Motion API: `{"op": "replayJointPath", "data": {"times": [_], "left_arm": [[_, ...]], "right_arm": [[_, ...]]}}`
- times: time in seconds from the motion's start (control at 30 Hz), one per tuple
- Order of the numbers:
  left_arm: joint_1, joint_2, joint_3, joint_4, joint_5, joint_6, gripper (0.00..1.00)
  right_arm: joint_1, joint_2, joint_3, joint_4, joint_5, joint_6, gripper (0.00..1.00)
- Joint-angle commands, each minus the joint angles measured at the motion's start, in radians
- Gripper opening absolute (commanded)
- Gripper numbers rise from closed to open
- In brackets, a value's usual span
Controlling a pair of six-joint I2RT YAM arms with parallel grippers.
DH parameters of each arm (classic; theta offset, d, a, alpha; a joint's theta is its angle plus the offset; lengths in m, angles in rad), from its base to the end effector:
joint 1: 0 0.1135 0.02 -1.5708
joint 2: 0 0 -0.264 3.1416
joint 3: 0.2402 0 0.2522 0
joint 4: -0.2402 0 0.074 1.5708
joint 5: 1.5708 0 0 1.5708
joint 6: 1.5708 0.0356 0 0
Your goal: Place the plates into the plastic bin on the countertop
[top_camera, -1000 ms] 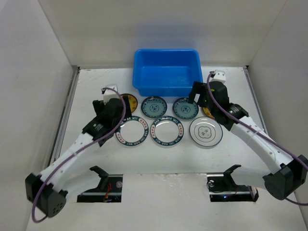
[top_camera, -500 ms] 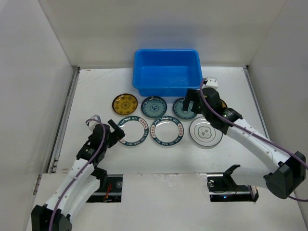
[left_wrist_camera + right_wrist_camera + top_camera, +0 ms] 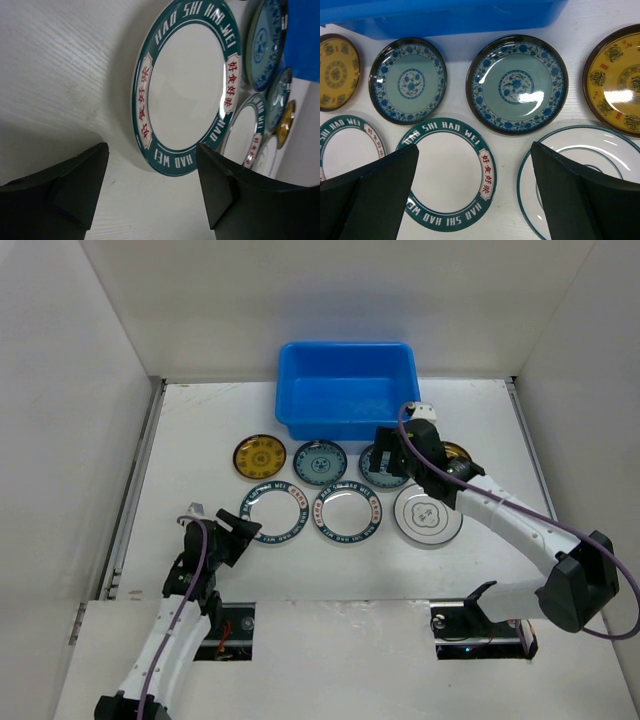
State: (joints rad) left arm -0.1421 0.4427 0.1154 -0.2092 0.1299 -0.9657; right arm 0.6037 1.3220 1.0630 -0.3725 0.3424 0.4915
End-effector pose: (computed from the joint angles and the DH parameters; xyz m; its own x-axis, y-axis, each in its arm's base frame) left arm 0.1247 -0.0225 0.1488 -0.4940 -0.7531 -0.4345 -0.2736 0.6089 -0.7446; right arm 0.2488 0.1570 0.3011 -0.5755 0.1431 -0.8051 -0.0454 0.9775 0.2062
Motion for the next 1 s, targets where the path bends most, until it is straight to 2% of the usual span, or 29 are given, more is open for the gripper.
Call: {"op": "replayJointPath", "data": {"times": [0.0, 0.27, 0.4, 0.63, 0.7, 0.8, 0.97], "left_arm": [[0.028, -0.012, -0.062, 0.066, 0.097, -0.134, 0.65], [0.085, 0.014, -0.195, 0.229, 0.139, -0.212, 0.36], [0.086, 0.047, -0.195, 0.244, 0.117, -0.197, 0.31], [0.077, 0.076, -0.162, 0.191, 0.117, -0.211, 0.3], [0.062, 0.097, -0.128, 0.136, 0.102, -0.197, 0.39], [0.048, 0.12, -0.079, 0.068, 0.051, -0.17, 0.44], [0.036, 0.197, -0.01, 0.039, -0.003, -0.13, 0.44]], "right_arm": [[0.008, -0.003, 0.046, 0.06, -0.037, 0.028, 1.0], [-0.015, -0.012, 0.005, 0.092, -0.114, 0.079, 1.0], [-0.022, -0.017, -0.003, 0.104, -0.129, 0.085, 1.0], [-0.025, -0.012, 0.012, 0.106, -0.14, 0.081, 1.0], [-0.026, -0.02, 0.015, 0.106, -0.143, 0.081, 1.0], [-0.038, -0.035, 0.017, 0.106, -0.148, 0.082, 1.0], [-0.068, -0.066, 0.003, 0.107, -0.164, 0.088, 1.0]]}}
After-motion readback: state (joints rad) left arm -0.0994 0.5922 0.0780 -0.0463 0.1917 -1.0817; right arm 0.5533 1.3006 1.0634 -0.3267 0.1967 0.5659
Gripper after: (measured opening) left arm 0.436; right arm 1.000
